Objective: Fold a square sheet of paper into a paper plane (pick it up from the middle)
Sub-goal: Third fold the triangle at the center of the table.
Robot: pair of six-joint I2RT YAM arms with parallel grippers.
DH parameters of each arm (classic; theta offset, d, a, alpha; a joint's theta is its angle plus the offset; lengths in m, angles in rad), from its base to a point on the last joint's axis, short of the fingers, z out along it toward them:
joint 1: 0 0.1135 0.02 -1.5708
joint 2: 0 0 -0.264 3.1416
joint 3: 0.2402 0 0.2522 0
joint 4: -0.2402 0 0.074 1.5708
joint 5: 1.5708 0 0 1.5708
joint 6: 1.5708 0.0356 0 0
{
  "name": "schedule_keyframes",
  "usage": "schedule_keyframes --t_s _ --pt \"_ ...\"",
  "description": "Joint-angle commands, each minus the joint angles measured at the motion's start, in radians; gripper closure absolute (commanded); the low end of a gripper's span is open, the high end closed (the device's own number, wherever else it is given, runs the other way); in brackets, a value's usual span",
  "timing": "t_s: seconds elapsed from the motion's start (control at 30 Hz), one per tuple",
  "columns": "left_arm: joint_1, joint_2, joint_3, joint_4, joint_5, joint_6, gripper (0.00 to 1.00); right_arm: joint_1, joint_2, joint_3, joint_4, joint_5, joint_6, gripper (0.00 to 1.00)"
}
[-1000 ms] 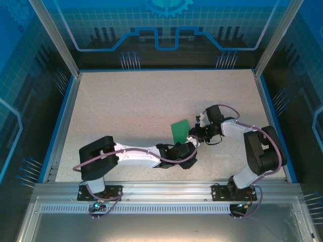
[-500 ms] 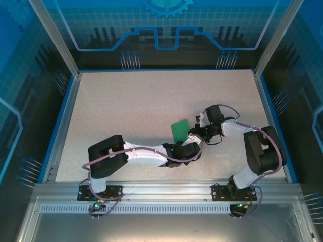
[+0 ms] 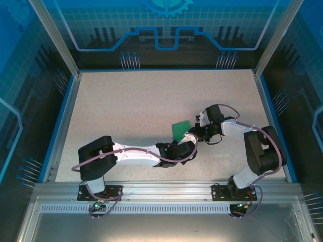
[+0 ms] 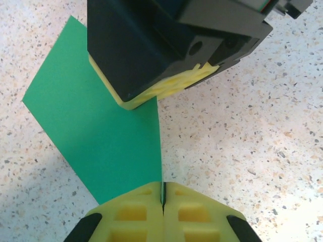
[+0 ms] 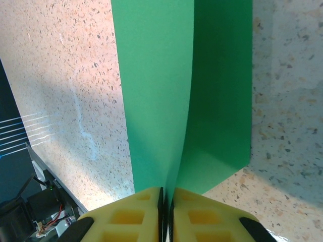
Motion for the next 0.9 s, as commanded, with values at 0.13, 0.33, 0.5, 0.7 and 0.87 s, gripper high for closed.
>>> schedule_keyframes --t_s 0.13,0.33,0.5,0.7,0.87 --pt "0.049 -0.042 -0.048 0.045 0.138 0.001 1.00 -0.003 -0.021 0.017 -0.034 0.005 -0.020 0.70" --pt "0.121 -0.076 -0.117 0.103 0.339 -0.018 1.00 -0.010 -0.066 0.037 -0.100 0.075 -0.053 0.54" --pt "0.194 -0.110 -0.164 0.146 0.489 -0.044 1.00 -0.010 -0.076 0.051 -0.107 0.077 -0.073 0.53" --pt "0.284 -0.106 -0.172 0.159 0.670 -0.053 1.00 0.028 -0.049 0.094 -0.099 0.051 -0.097 0.60" --pt "0.343 -0.096 -0.172 0.155 0.761 -0.051 1.00 0.068 0.039 0.182 -0.128 0.104 -0.110 0.74"
